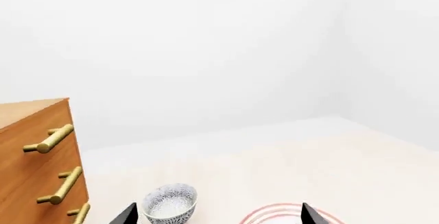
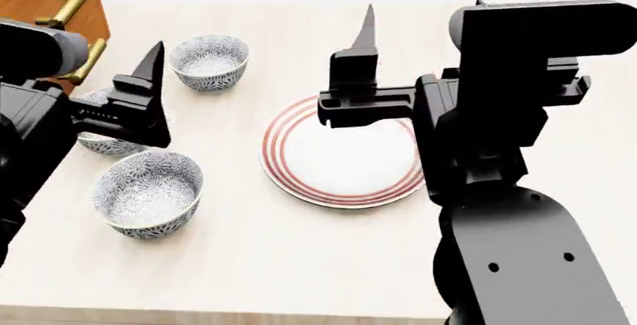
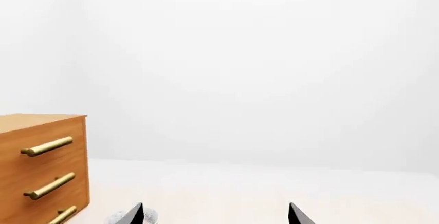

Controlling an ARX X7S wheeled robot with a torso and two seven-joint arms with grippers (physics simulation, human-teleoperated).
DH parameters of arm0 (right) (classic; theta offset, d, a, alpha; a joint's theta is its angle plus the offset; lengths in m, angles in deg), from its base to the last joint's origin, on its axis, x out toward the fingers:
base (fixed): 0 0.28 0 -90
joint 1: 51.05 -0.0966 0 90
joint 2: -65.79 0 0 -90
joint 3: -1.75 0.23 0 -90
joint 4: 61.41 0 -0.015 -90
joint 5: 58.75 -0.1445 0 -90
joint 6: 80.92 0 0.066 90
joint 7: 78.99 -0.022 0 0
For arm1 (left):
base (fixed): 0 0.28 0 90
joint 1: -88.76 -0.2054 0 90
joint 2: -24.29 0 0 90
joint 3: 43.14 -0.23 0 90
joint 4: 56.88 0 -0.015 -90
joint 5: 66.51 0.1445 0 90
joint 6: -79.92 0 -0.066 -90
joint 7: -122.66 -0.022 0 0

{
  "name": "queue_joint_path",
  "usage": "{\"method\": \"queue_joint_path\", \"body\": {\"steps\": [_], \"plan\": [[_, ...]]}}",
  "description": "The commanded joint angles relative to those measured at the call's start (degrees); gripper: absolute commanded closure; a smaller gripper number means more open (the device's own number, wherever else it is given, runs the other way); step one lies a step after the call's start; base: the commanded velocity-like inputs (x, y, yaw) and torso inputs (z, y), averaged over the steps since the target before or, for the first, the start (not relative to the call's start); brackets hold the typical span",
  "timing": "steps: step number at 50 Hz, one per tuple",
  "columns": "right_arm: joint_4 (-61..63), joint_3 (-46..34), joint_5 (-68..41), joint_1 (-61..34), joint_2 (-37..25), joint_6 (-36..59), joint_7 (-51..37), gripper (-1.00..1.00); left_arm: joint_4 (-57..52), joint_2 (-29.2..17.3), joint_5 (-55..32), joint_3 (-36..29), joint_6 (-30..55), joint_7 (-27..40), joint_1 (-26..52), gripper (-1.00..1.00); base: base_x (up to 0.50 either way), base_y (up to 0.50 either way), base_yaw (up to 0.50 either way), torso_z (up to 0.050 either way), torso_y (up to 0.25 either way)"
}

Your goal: Put the bowl at the front on the plate.

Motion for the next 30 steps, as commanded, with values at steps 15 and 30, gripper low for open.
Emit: {"method": "queue_joint_path", "body": {"steps": [15,30], "plan": [[-7.21,-1.44,-2.56,-20.55,-0.63,3.85,1.45,-1.00,8.56,-1.38,-1.83,-2.58,7.51,-2.16,24.61,-1.00,0.02,0.00,0.00,0.000,0.000],[-7.48,-2.92,-2.63,-20.28,-1.81,2.35,1.76,-1.00,8.36,-1.68,-1.81,-2.11,6.86,-1.07,25.11,-1.00,0.34,0.00,0.00,0.000,0.000]]}}
